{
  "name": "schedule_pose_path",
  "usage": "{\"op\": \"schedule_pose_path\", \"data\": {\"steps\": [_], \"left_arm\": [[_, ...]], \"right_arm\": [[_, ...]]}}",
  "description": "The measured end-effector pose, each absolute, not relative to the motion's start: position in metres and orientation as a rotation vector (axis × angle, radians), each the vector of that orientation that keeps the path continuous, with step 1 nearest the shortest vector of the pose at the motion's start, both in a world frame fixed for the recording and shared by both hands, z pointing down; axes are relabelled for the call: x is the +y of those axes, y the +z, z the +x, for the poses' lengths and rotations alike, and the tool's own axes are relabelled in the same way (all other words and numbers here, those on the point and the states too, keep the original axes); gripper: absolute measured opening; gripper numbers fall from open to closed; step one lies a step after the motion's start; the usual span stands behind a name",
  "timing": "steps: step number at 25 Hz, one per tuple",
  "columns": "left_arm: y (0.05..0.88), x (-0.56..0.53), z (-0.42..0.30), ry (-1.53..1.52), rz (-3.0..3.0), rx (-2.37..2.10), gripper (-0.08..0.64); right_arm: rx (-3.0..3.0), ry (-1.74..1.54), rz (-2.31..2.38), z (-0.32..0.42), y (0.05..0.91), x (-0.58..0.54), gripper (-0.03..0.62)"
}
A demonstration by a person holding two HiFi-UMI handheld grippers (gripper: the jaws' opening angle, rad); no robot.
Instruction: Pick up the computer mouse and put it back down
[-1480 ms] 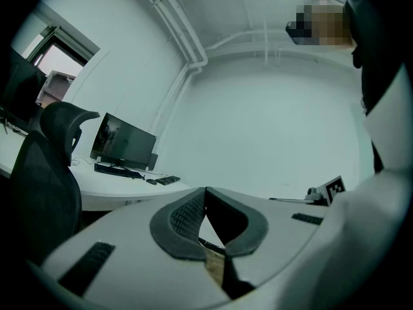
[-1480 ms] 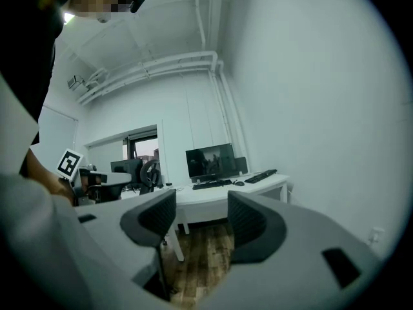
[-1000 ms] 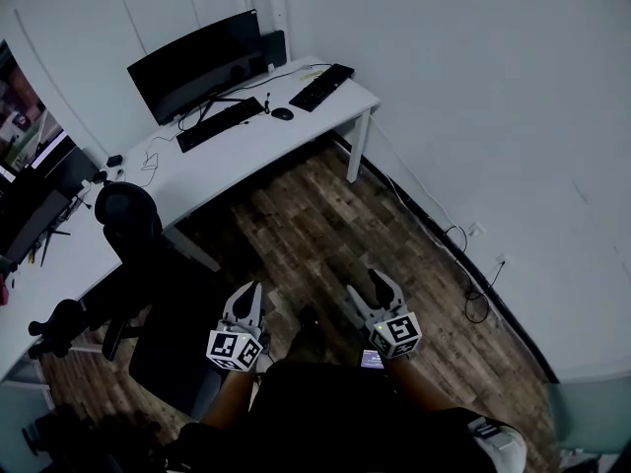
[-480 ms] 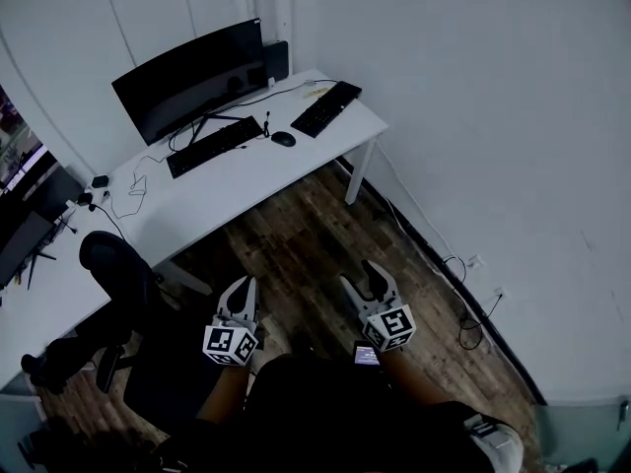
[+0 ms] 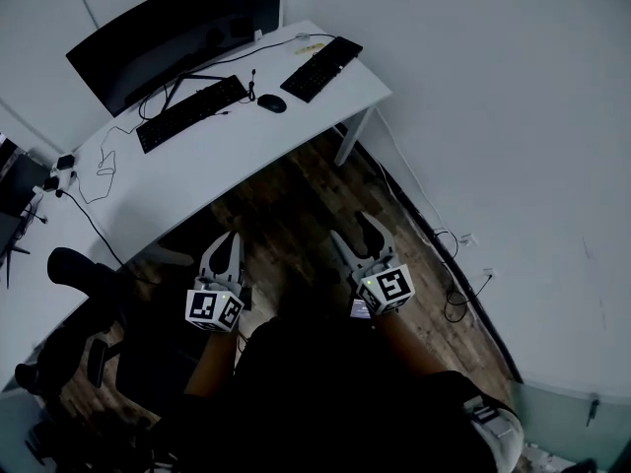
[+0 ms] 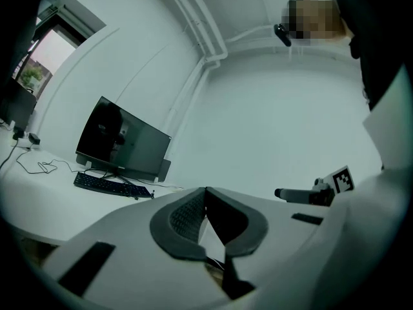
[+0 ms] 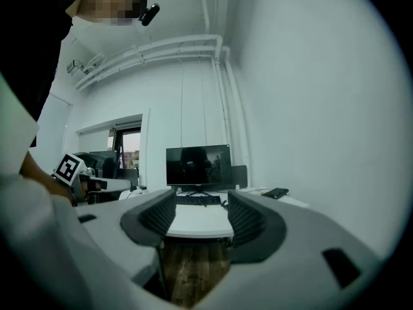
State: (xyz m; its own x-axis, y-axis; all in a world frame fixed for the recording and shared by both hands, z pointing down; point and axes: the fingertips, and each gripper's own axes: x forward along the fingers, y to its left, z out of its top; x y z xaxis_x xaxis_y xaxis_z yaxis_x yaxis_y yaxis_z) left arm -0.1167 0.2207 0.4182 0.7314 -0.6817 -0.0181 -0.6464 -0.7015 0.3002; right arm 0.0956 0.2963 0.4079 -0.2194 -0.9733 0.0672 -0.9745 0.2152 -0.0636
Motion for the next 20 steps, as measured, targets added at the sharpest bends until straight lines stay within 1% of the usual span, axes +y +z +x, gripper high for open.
{"op": "schedule_pose_path", "data": {"steps": [5,9,15,20], "left_arm": [[0.433,0.173,-0.099,-0.178,2.644,-1.084,-0.006],[0.429,0.125,-0.075,-0.139,2.624,-1.139,-0.006],[0.418,0.05,-0.042,-0.127,2.553,-1.303,-0.006],[0.416,0.001,-0.016,-0.128,2.52,-1.435,-0.006]], "right_arm": [[-2.449,0.173,1.967,0.13,0.425,0.241,0.238],[-2.493,0.238,1.94,0.153,0.429,0.179,0.238],[-2.669,0.202,1.707,0.177,0.42,0.082,0.238],[-2.757,0.203,1.574,0.206,0.43,0.018,0.238]]}}
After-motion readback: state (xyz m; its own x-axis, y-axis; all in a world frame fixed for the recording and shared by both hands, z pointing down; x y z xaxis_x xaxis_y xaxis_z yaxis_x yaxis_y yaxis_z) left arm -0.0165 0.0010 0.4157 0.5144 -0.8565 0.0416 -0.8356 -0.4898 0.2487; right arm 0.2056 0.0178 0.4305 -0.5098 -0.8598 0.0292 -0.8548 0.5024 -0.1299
